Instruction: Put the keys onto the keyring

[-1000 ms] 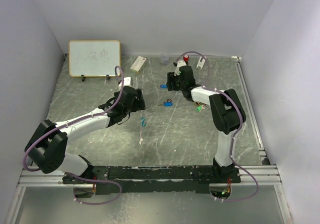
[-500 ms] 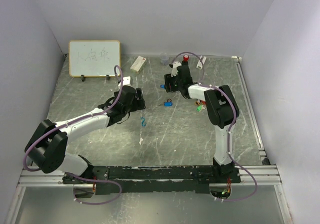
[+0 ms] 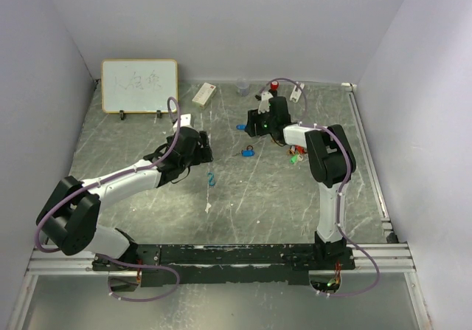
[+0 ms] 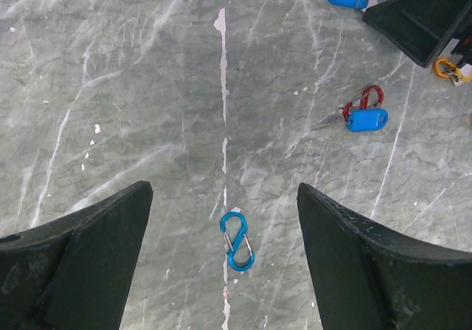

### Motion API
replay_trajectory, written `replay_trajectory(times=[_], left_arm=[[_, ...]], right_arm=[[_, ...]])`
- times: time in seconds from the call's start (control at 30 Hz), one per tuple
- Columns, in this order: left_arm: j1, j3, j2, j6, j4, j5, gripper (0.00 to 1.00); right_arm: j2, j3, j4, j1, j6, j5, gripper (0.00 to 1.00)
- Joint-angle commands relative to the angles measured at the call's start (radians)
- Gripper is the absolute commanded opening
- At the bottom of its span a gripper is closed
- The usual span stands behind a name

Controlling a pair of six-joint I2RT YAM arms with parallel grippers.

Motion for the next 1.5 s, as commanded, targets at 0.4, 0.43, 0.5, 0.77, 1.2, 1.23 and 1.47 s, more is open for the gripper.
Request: replay_trajectory(times=[0.4, 0.43, 0.5, 0.77, 1.2, 1.23, 1.47], left_arm=[[0.018, -0.020, -0.029, 0.004, 0.037, 0.024, 0.90], [0.017, -0.020, -0.027, 0.004, 0.037, 0.024, 0.90], [0.017, -0.020, -0.027, 0.005, 0.036, 0.024, 0.90], [0.019, -0.026, -0.039, 0.006, 0.034, 0.017, 0.90], [0.022, -0.028, -0.036, 0.006, 0.038, 0.024, 0.90], [0.022, -0.029, -0.038, 0.006, 0.038, 0.024, 0.90], [0.026, -0.036, -0.047, 0.006, 0.042, 0.030, 0.90]], right_arm=[[-0.056, -0.176, 0.034, 0.053, 0.024, -0.066, 0.51], [-0.059, -0.177, 0.028, 0.065, 0.019, -0.058, 0.51], [-0.063, -0.175, 0.016, 0.084, 0.012, -0.035, 0.51], [-0.068, -0.154, -0.042, 0.109, 0.035, 0.183, 0.48], [0.012, -0.044, -0.193, 0.218, 0.168, 0.429, 0.39], [0.020, -0.035, -0.203, 0.233, 0.179, 0.448, 0.39], [0.083, 0.053, -0.351, 0.279, 0.273, 0.609, 0.36]])
